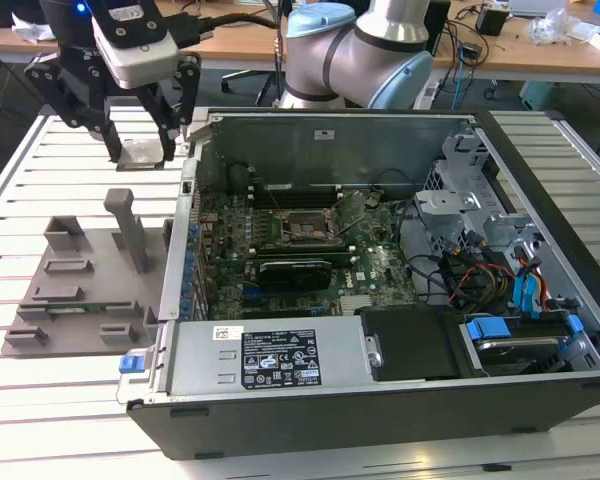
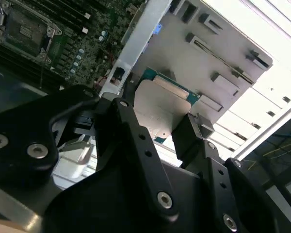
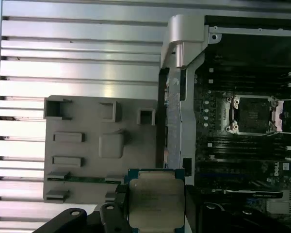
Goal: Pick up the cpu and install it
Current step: 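Pick up the cpu and move it towards the insertion slot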
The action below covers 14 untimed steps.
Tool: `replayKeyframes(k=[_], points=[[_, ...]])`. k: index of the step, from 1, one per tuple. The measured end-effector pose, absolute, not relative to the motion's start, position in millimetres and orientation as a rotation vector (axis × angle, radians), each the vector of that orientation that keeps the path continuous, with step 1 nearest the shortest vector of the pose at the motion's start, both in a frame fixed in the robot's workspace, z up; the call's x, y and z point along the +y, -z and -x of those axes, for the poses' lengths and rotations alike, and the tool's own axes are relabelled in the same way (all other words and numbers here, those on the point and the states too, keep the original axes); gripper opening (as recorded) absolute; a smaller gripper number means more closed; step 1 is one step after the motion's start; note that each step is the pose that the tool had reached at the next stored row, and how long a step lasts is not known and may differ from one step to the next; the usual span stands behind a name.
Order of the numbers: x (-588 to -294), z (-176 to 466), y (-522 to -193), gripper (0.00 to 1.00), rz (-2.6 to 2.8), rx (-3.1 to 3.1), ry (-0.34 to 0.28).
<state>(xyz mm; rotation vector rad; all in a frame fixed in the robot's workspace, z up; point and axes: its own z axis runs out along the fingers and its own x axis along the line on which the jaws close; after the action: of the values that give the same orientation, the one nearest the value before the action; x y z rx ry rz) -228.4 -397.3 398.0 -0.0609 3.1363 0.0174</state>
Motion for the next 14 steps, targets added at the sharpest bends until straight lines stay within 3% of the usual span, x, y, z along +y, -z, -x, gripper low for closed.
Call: replayKeyframes(k=[14], points=[[-397, 191, -398, 0.55, 0.061, 3.136, -0.018]])
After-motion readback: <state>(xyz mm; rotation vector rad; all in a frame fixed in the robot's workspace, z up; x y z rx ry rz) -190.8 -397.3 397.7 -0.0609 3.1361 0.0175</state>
